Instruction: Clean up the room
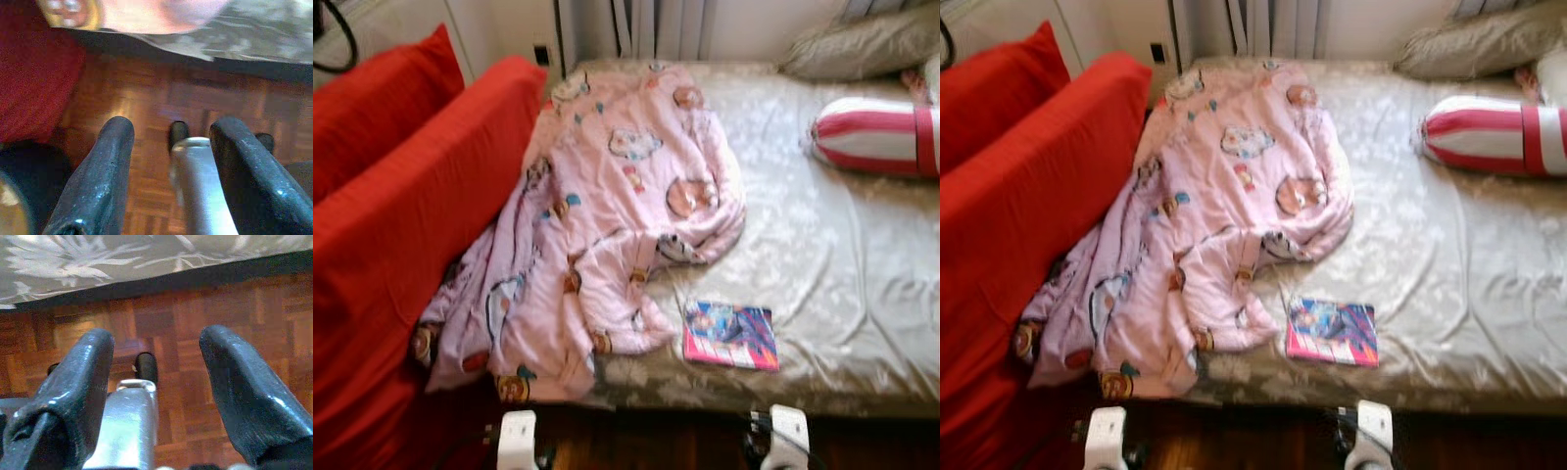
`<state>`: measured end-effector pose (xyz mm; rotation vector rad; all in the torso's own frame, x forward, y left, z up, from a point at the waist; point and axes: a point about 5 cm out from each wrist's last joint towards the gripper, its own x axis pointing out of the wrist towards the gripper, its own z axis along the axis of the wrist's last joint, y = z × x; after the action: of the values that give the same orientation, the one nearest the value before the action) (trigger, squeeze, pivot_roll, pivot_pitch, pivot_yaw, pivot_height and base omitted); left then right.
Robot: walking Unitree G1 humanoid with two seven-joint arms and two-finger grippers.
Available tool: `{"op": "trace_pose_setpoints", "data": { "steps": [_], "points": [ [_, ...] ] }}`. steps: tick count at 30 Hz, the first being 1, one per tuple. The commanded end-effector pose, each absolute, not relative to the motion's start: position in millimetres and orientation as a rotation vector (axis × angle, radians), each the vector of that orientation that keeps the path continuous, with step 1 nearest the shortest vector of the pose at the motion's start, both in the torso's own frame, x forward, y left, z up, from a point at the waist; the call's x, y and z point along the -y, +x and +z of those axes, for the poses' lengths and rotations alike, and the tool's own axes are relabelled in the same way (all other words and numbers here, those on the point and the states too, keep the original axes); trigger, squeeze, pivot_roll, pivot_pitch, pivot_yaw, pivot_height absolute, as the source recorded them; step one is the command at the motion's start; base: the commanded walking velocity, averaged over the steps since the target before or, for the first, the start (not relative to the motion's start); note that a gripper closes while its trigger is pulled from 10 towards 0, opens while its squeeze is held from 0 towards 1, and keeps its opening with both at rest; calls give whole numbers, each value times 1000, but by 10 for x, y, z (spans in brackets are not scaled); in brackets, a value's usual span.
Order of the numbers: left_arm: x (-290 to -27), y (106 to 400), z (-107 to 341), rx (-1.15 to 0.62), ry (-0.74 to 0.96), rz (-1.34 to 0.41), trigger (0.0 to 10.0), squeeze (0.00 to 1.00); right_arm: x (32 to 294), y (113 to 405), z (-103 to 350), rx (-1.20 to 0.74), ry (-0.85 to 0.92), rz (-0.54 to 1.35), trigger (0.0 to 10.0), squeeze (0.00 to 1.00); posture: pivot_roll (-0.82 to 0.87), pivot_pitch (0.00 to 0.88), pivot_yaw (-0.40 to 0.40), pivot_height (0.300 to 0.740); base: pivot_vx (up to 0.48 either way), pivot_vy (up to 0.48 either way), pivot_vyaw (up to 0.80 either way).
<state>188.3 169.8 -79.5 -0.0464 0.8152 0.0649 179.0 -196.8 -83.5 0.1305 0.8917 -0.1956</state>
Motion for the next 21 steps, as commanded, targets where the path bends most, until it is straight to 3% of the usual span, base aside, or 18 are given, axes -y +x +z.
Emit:
{"op": "trace_pose_setpoints", "data": {
  "steps": [1,21],
  "points": [
    [-1708,1790,-844,-852,-43,61,10000,0,1986,1724,-865,-914,135,-209,10000,0,43,131,15,740,251,0,0],
    [-1720,1767,-854,-859,-46,48,10000,0,1965,1705,-877,-923,127,-194,10000,0,38,113,13,740,258,0,0]
  ]
}}
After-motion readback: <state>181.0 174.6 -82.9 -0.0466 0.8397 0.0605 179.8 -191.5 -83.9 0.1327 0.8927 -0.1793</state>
